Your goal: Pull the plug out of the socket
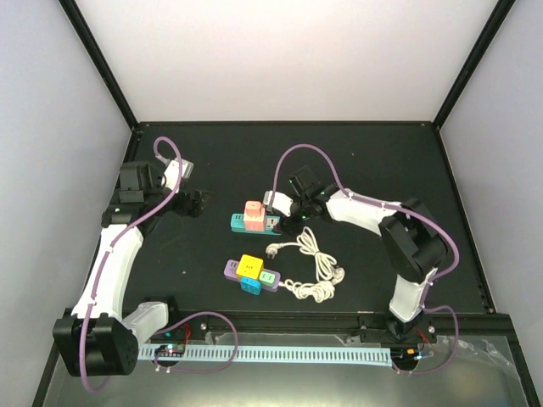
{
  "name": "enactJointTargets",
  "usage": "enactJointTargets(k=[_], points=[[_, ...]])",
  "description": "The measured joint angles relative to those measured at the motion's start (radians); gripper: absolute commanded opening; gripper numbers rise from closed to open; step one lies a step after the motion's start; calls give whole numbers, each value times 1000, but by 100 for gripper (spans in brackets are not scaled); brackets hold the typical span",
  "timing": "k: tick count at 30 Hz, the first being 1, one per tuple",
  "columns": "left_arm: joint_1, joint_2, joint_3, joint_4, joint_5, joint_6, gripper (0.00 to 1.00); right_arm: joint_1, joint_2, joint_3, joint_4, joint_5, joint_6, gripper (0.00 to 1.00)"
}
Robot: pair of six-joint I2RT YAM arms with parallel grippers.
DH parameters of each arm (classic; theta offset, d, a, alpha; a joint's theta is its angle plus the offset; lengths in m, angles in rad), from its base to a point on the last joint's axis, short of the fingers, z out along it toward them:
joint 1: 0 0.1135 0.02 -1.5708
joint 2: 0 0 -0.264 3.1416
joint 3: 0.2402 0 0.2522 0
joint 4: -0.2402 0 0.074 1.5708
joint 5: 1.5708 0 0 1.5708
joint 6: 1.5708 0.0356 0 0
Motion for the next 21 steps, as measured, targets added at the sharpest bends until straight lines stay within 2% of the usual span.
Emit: enactJointTargets(k=[6, 12, 21], points=[[0, 0, 0, -10, 25, 13, 99, 0, 88, 90, -41, 15, -29, 71], [0, -2, 0, -23, 27, 25, 99, 0, 109, 127, -88, 42, -71, 71], [0, -15, 0, -26, 28, 27, 99, -8, 108, 123, -170, 91, -147, 57]])
